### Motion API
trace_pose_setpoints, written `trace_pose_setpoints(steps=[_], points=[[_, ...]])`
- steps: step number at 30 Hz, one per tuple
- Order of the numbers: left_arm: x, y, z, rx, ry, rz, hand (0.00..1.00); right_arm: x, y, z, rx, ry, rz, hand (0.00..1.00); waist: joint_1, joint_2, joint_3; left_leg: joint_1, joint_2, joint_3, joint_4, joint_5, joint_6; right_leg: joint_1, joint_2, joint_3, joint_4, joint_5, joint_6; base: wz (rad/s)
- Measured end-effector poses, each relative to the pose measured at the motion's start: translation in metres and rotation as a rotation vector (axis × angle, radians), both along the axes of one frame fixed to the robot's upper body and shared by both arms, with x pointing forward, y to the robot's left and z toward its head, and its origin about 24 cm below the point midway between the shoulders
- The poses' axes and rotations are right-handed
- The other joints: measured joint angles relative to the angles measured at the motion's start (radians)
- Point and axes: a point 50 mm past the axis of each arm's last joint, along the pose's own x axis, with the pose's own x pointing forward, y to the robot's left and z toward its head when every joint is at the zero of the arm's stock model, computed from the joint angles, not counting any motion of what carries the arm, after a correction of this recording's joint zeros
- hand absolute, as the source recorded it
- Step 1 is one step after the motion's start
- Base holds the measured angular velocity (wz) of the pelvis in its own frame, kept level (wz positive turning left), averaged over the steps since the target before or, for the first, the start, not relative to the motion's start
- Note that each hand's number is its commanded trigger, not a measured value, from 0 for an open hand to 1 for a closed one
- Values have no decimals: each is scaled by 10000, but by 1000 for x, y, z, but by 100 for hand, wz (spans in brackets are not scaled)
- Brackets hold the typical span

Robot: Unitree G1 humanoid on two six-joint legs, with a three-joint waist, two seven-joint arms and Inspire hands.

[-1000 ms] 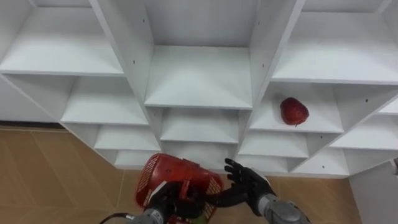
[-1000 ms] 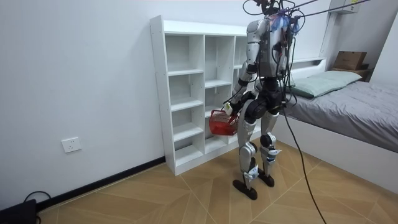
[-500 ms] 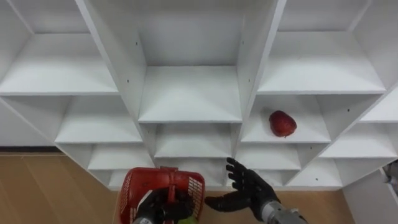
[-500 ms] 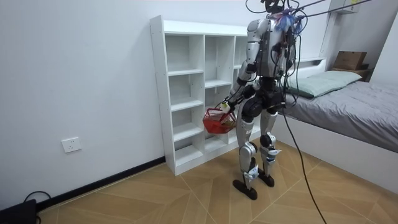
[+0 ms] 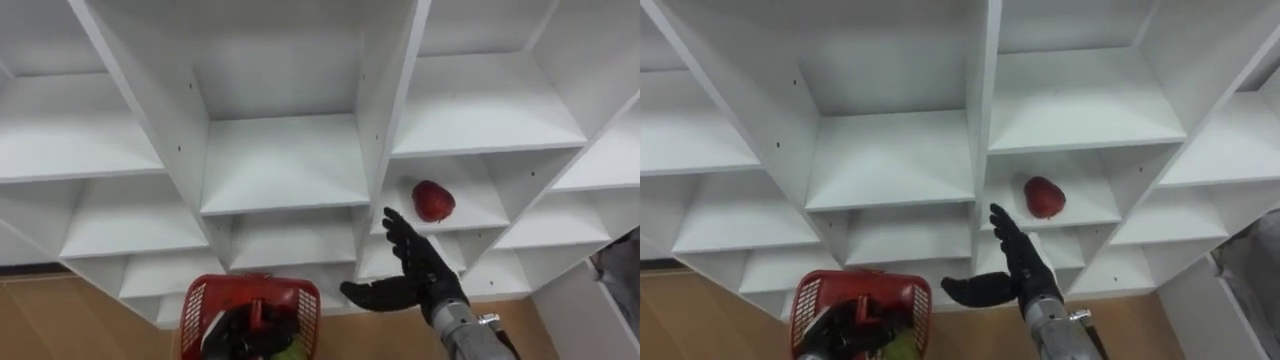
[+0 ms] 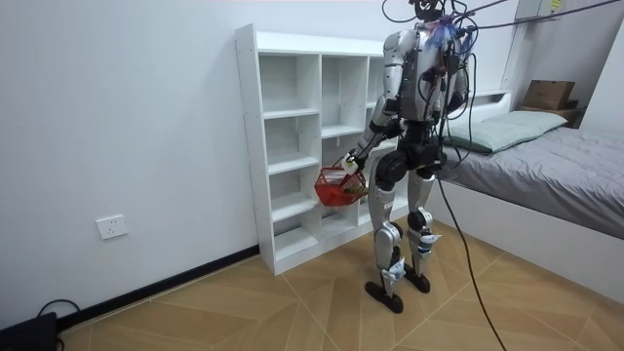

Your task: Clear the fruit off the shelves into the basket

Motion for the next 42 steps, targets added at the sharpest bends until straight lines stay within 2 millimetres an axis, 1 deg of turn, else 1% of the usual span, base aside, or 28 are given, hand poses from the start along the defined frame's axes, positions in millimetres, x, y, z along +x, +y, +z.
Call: trace_pose_setpoints(steps=[3, 7, 12, 15, 17, 28, 29, 31, 37, 42], points=[[-7, 4, -2, 29, 190, 237, 100, 1, -6, 1, -296, -143, -341, 0, -14, -13, -13, 173, 15, 14, 0, -87, -39, 84, 85, 75, -64, -2, -13, -6], [-12, 7, -4, 141, 320, 482, 100, 1, -14, 5, -384, -325, -923, 0, -55, -5, -19, 263, 28, 13, 2, -90, -48, 207, 103, 98, -55, 4, -29, -2], [-15, 13, -5, 268, 421, 911, 100, 2, -21, 5, -486, -371, -1505, 0, -211, -55, -41, 458, 18, 13, 1, -91, -48, 403, 100, 151, -78, 1, -26, -1], [-14, 17, -4, 326, 393, 1146, 100, 2, -25, 5, -519, -405, -1794, 0, -208, -122, -9, 589, 17, 14, -2, -93, -51, 537, 105, 187, -89, -10, -25, -1], [-14, 18, -4, 341, 390, 1185, 100, 2, -27, 5, -542, -419, -1937, 0, -202, -147, -3, 647, 19, 15, -17, -104, -63, 554, 119, 235, -73, -21, -25, -2], [-14, 23, -3, 340, 354, 1434, 100, 2, -28, 6, -560, -429, -2103, 0, -182, -165, -32, 804, 32, 10, -34, -112, -67, 641, 148, 302, -54, -15, -35, -1], [-15, 23, -4, 345, 383, 1451, 100, 1, -28, 5, -546, -420, -2158, 0, -177, -162, -30, 865, 32, 10, -38, -113, -69, 718, 148, 299, -65, -15, -35, 0], [-17, 23, -5, 343, 442, 1473, 100, 1, -29, 5, -500, -414, -2301, 0, -182, -162, -51, 892, 32, 5, -62, -126, -76, 739, 147, 286, -84, -21, -35, 0], [-25, 24, -7, 424, 610, 1417, 100, 0, -31, 5, -510, -392, -2550, 0, -195, -170, -57, 876, 30, -6, -86, -126, -76, 729, 144, 200, -101, -20, -36, 0], [-29, 24, -7, 526, 659, 1205, 100, -4, -33, 3, -629, -306, -2823, 0, -196, -201, -103, 865, 28, -31, -82, -126, -76, 771, 125, 105, -108, -19, -37, 1]])
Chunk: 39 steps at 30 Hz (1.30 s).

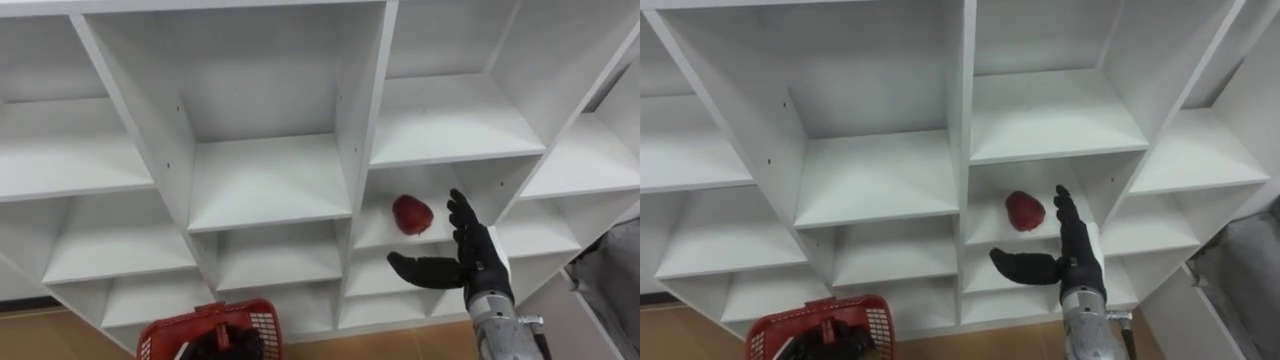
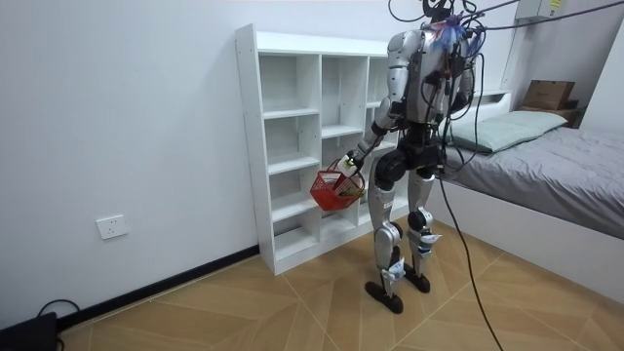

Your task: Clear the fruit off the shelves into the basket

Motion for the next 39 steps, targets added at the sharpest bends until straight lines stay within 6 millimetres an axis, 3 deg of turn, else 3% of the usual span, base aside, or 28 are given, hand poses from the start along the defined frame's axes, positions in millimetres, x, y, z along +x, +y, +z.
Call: trace_pose_setpoints(steps=[8, 16, 19, 24, 31, 35, 39], points=[[-4, 3, 0, 332, 80, -345, 100, -1, -2, -1, -135, 37, -154, 0, 19, -42, -48, 25, 1, -79, 17, -2, -3, 141, -2, -101, -133, 9, -1, 3], [-7, 8, 0, 567, 82, -994, 100, 0, -12, -7, -151, 330, -704, 0, 58, -68, 24, -119, -15, -271, 117, -25, 10, 111, -62, -365, -126, -2, -1, 6], [-5, 8, 1, 557, 3, -1216, 100, 1, -19, -12, -282, 581, -952, 0, 240, -40, 48, -304, -8, -288, 162, -25, 10, -74, -68, -374, -96, -9, -14, 3], [7, 8, 7, 964, -463, -1733, 100, 22, -38, -12, -829, 770, -1283, 0, 294, -69, 67, -1068, -32, -586, 486, -19, 13, -566, -173, -632, 80, 1, -33, 16], [8, 9, 8, 1485, -459, -2374, 100, 45, -46, 3, -984, 192, -1625, 0, 466, -141, 77, -1583, -53, -785, 567, -7, 6, -981, -178, -818, 121, -4, -44, 8], [23, 8, 13, 1612, -809, -2625, 100, 63, -48, 11, -1088, -17, -1684, 0, 537, -259, 111, -2378, -21, -957, 963, -8, 7, -1646, -233, -1018, 464, -9, -54, 14], [32, 9, 15, 1702, -978, -2648, 100, 69, -55, 13, -1188, 75, -1949, 0, 583, -252, 130, -2868, -16, -1210, 1255, -8, 8, -1962, -328, -1350, 628, -17, -63, 21]])
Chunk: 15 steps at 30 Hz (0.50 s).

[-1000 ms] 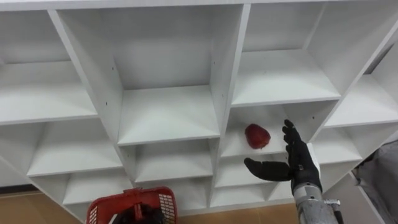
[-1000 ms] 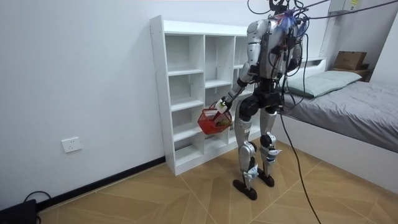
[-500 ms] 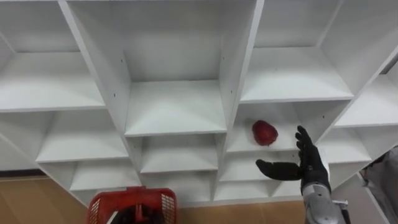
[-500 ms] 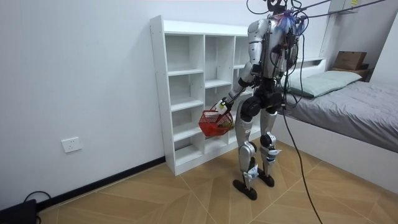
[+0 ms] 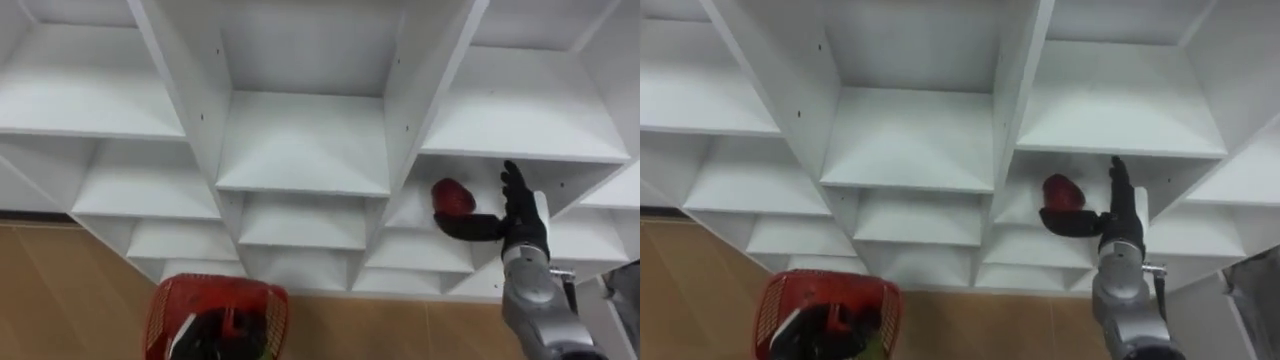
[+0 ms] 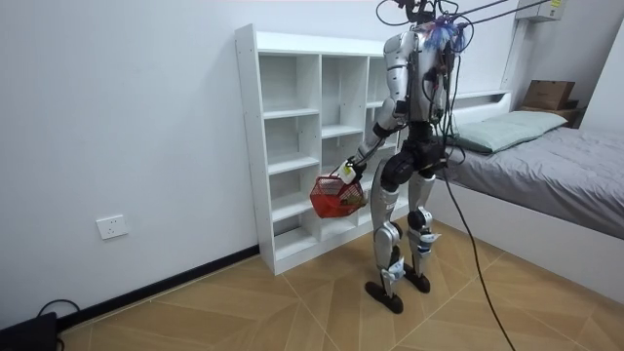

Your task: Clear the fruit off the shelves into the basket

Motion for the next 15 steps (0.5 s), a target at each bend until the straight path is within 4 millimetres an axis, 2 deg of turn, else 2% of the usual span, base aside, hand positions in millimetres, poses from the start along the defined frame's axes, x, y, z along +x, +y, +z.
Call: trace_pose_setpoints(steps=[5, 9, 15], points=[[3, -1, -1, -11, 34, -53, 100, 11, -1, 9, -224, -315, -115, 0, 157, -51, 111, -545, -28, -53, 454, -1, 7, -549, -126, -71, 572, -141, -91, 5], [2, -2, -1, -35, 99, -332, 100, 14, -6, 16, -699, -535, -252, 0, 377, 10, 166, -1174, -126, -148, 954, -16, 24, -1123, -245, -149, 1052, -334, -153, 10], [3, -4, -1, -191, 136, -490, 100, 17, -9, 21, -894, -828, -563, 0, 785, 45, 164, -2126, -123, -193, 1414, 3, 9, -2134, -359, -201, 1770, -438, -273, 3]])
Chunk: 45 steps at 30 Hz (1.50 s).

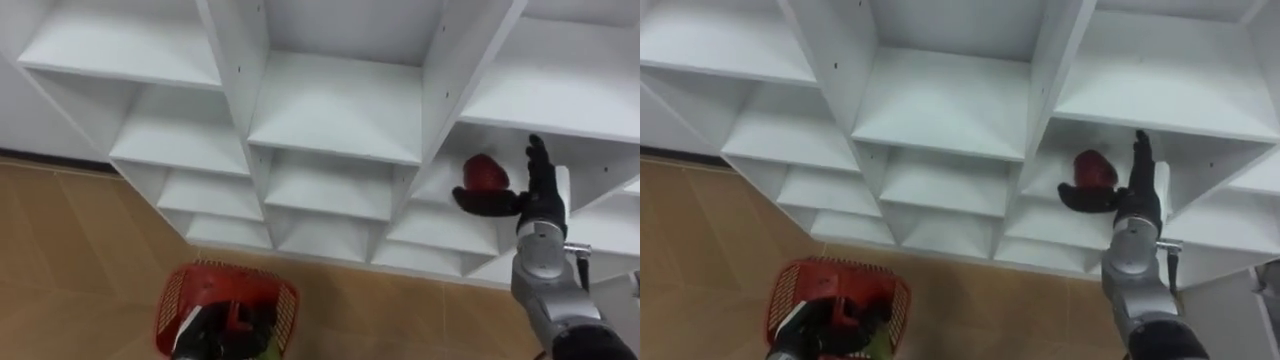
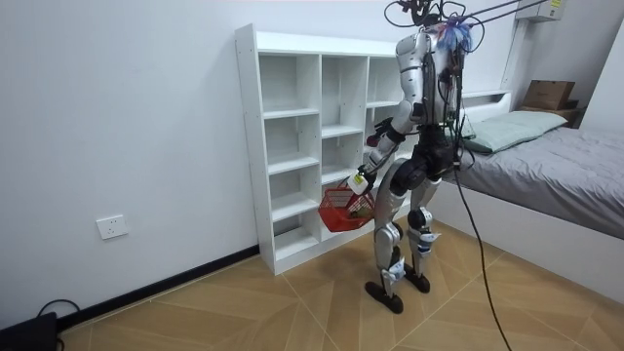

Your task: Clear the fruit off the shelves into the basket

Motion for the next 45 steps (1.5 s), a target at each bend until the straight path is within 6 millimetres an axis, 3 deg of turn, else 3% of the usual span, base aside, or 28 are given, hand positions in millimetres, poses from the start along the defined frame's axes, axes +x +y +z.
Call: trace_pose_setpoints(steps=[9, 14, 37, 45], points=[[6, -3, 2, -192, -124, -170, 100, 2, -1, 2, -19, -77, -50, 0, -3, 28, 1, -267, -62, 41, 78, 61, 47, -347, -217, -99, 314, -141, 14, 4], [11, -5, 4, -232, -185, -316, 100, 11, 2, 11, -17, -367, 38, 0, 22, 25, 1, -549, -65, 83, 130, 63, 47, -705, -233, -33, 464, -160, -3, 0], [20, -8, 6, -325, -131, -614, 100, 12, -2, 11, -78, -275, -58, 0, 23, 36, 23, -758, -50, 243, 40, 66, 50, -1028, -229, 120, 464, -194, -5, -1], [20, -8, 5, -328, -27, -631, 100, 13, -4, 8, -81, -41, -75, 0, 19, -4, 70, -744, -49, 269, 17, 68, 51, -1029, -227, 135, 459, -197, -2, 0]])
